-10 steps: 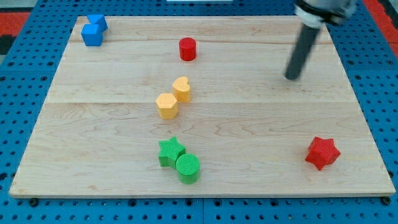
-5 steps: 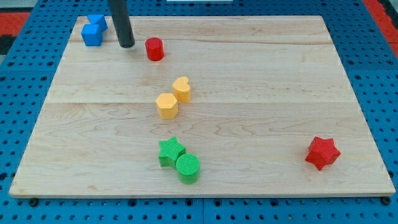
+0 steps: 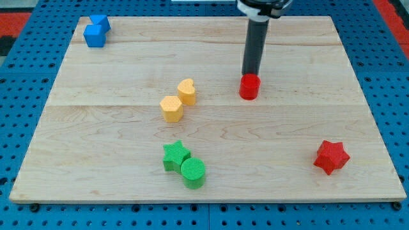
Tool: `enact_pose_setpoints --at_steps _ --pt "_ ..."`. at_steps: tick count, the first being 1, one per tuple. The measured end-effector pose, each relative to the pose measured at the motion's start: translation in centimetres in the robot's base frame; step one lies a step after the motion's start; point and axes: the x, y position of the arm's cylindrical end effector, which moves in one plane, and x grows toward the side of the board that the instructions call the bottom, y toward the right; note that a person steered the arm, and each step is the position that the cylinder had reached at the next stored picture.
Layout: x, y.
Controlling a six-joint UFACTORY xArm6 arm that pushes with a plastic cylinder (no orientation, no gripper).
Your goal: Move the red circle into the red star
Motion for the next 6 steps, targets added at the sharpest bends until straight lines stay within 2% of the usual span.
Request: enact_pose_setpoints --at_steps 2,3,4,5,6 --pt "3.5 -0.8" --pt "7.9 2.3" --pt "8.4 3.7" --pt "6.2 6.4" --pt "8.3 9.0"
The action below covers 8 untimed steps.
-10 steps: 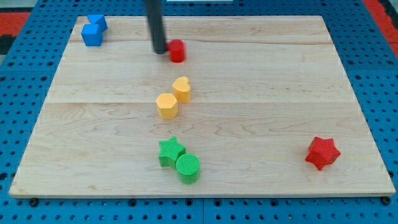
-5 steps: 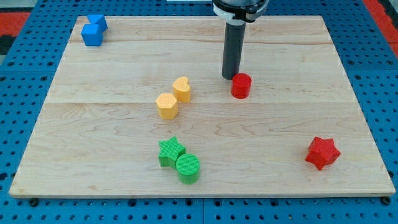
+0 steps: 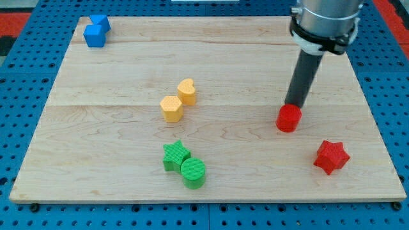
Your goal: Move the red circle into the red star
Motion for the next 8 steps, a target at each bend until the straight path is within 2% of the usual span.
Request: enact_pose_setpoints --at_steps 1,2,3,4,6,7,8 --pt "2.4 0.0" --pt "0.3 -2.7" --pt "0.8 -4.4" --pt "4.5 -4.2" --pt "7.6 -1.0" --pt "7.1 -2.9" --pt "1.2 1.0"
